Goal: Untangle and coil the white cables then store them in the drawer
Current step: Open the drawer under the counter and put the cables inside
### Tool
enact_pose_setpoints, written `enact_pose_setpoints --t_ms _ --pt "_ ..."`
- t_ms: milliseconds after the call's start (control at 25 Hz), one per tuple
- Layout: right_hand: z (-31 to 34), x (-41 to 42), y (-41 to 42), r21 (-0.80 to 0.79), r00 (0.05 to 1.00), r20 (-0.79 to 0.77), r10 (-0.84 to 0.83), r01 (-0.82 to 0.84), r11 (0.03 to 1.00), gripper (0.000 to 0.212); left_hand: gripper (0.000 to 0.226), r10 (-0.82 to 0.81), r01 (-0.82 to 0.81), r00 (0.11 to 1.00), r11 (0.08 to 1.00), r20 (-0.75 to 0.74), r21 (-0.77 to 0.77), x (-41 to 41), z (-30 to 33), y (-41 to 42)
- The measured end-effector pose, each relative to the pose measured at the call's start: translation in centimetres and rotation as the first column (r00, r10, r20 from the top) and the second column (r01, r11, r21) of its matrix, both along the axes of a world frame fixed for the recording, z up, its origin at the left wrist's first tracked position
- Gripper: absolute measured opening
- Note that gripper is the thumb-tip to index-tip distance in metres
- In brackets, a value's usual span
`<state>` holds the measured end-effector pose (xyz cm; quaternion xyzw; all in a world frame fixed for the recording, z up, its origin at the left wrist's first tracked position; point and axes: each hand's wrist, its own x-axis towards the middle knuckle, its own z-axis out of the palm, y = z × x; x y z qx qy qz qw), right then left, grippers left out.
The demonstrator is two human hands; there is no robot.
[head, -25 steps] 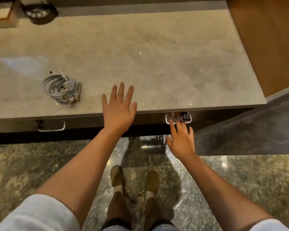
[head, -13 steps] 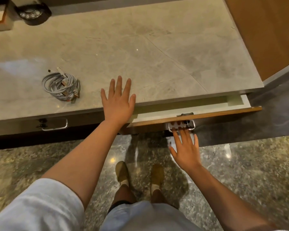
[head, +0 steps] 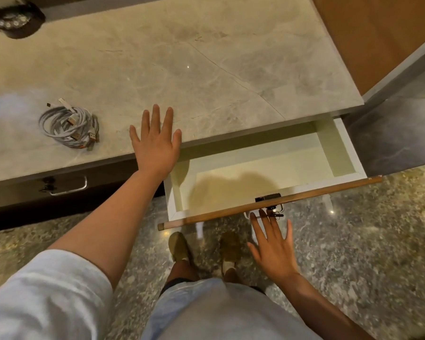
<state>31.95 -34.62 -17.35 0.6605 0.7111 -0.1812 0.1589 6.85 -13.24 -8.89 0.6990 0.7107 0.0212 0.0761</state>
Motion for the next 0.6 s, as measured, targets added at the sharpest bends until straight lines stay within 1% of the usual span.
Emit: enact_pose_setpoints --t_ms 280,400,440,520,600 --pt "1.5 -0.1 -0.6 -0.037 0.999 -0.034 0.012 -0.013 0.999 0.061 0.055 0.002 -0.002 1.000 1.000 0.011 -0.011 0.0 0.2 0.1" --pt "3.7 0.1 0.3 -0.080 0.998 -0.058 0.004 -0.009 0.997 0.056 0.056 -0.075 0.075 0.997 0.997 -0.025 0.008 -1.4 1.2 0.8" --pt "4.7 0.2 0.7 -0.091 0.994 -0.106 0.005 -0.014 0.996 0.055 0.057 -0.123 0.124 0.992 0.992 -0.031 0.004 -2.2 1.6 1.2" --pt "7.9 -0.1 1.9 -0.129 0.965 -0.262 0.015 -0.051 0.990 0.048 0.059 -0.202 0.202 0.979 0.979 -0.035 -0.018 -3.7 1.8 1.9" --pt "11.9 -0.2 4.3 -0.207 0.906 -0.421 0.038 -0.136 0.969 0.035 0.063 -0.208 0.207 0.978 0.978 -0.019 -0.033 -4.6 1.4 2.0"
